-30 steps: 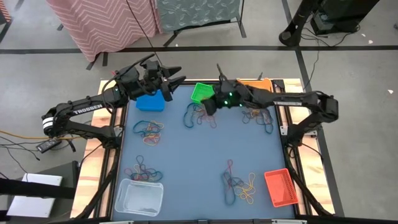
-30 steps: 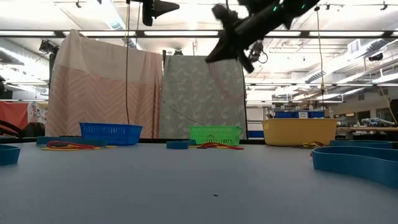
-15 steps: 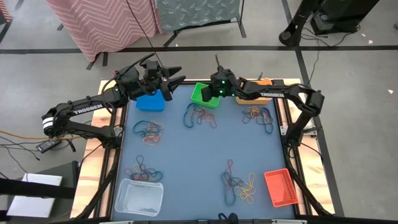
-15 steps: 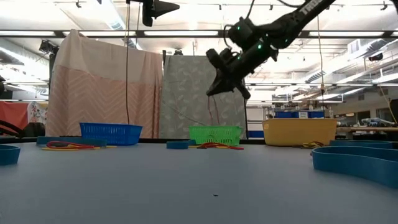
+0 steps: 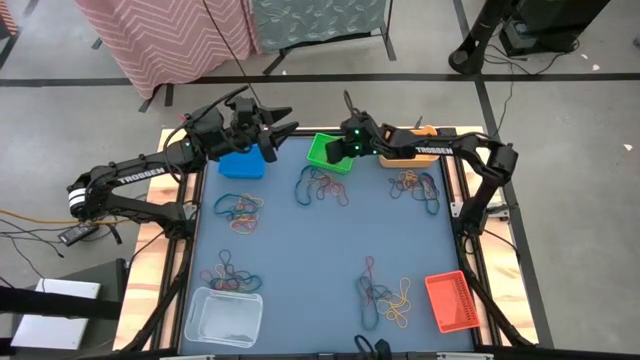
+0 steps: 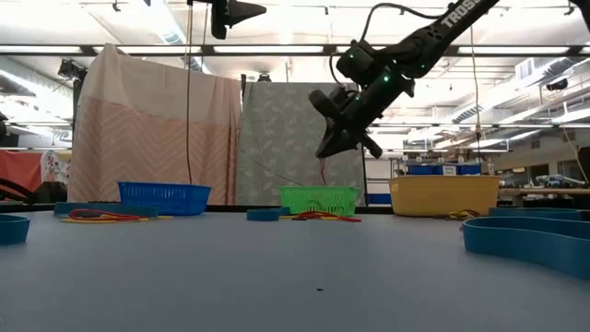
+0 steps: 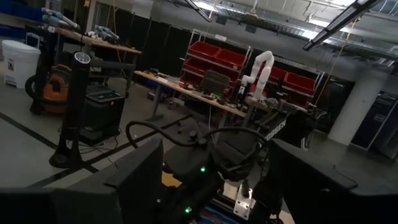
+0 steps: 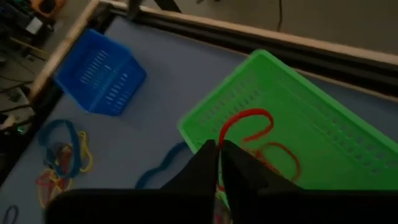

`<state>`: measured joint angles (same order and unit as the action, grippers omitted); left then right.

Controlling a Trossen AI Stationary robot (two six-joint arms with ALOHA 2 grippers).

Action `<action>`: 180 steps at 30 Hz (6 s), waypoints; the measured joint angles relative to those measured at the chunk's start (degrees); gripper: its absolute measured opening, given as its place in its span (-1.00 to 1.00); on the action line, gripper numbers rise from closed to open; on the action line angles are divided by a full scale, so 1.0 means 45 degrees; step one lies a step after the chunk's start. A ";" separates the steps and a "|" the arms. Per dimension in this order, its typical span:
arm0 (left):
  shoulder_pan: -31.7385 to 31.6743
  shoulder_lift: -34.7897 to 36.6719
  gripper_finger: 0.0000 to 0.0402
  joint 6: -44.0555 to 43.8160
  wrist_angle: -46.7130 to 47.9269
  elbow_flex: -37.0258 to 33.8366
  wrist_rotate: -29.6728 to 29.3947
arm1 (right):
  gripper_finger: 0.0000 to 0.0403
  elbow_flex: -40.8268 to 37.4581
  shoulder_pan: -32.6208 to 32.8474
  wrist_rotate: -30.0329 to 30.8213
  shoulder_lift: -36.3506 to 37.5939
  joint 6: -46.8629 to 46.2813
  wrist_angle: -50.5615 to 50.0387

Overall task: Sort rubber bands into baskets
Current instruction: Put the red rubber band into the green bin, then put the blue rubber band into the blue bin

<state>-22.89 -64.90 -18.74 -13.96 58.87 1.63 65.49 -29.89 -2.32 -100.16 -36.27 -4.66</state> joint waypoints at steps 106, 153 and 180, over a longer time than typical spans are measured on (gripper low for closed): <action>0.2612 -0.4415 -0.96 -0.3128 1.5348 -0.3311 0.1229 | 0.27 -0.0004 0.2501 0.0182 0.4342 0.3623 -0.8021; -0.0391 -1.2764 -0.86 0.4096 1.2599 1.1870 -0.2108 | 0.19 -0.0004 0.2452 0.2931 0.9301 0.2981 -0.3125; 0.2037 -0.7318 0.20 0.2615 1.4349 0.4921 0.0956 | 0.19 -0.0004 0.2447 0.2337 0.9219 0.3310 -0.3418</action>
<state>-13.72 -97.84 -6.98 50.61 81.01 5.93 65.47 -18.87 8.20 -58.67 -21.37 -20.04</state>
